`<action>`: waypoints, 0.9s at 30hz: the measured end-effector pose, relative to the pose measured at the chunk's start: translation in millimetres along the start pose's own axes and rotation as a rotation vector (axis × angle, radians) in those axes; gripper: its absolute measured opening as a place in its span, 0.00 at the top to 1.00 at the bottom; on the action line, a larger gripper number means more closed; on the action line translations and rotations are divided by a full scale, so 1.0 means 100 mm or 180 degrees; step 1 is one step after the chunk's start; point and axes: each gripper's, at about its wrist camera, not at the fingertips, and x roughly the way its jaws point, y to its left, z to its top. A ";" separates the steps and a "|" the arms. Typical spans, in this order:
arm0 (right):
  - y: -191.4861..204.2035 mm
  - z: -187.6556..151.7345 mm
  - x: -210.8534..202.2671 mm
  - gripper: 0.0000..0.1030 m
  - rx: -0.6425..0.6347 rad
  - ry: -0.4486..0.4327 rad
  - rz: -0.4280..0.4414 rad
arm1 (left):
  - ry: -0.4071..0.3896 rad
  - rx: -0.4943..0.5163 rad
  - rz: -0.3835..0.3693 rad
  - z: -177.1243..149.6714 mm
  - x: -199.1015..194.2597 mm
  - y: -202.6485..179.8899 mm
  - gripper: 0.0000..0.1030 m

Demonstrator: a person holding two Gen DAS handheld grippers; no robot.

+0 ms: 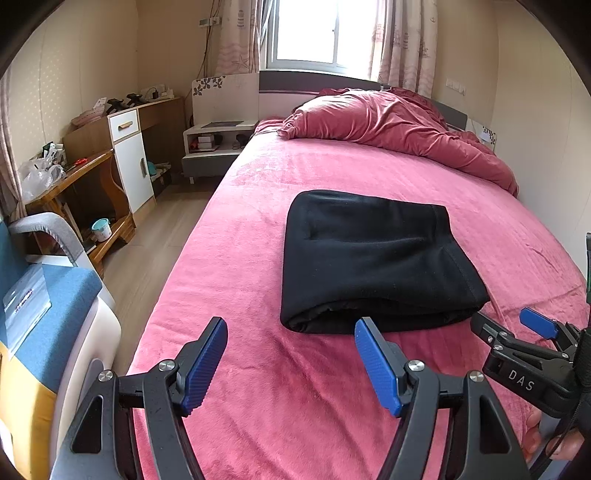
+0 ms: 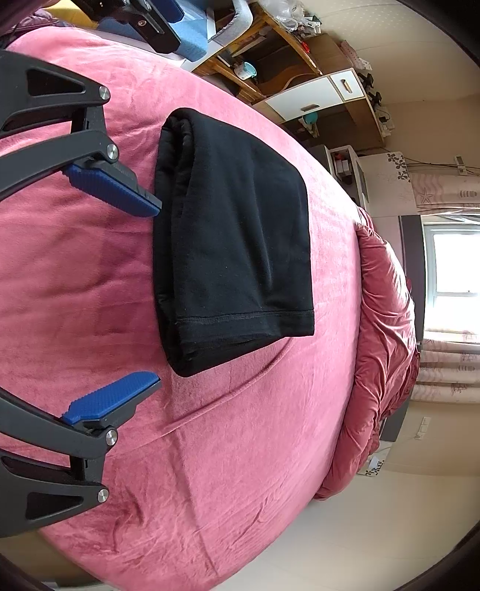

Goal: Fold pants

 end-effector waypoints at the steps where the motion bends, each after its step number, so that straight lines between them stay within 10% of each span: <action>1: 0.00 0.00 0.00 0.16 0.0003 0.0002 -0.0001 | 0.0001 0.0001 -0.0005 0.00 0.00 0.00 0.29; 27: 0.00 -0.05 0.00 0.15 0.0000 0.0028 -0.0004 | 0.0008 0.0013 -0.0024 -0.01 -0.04 0.00 0.29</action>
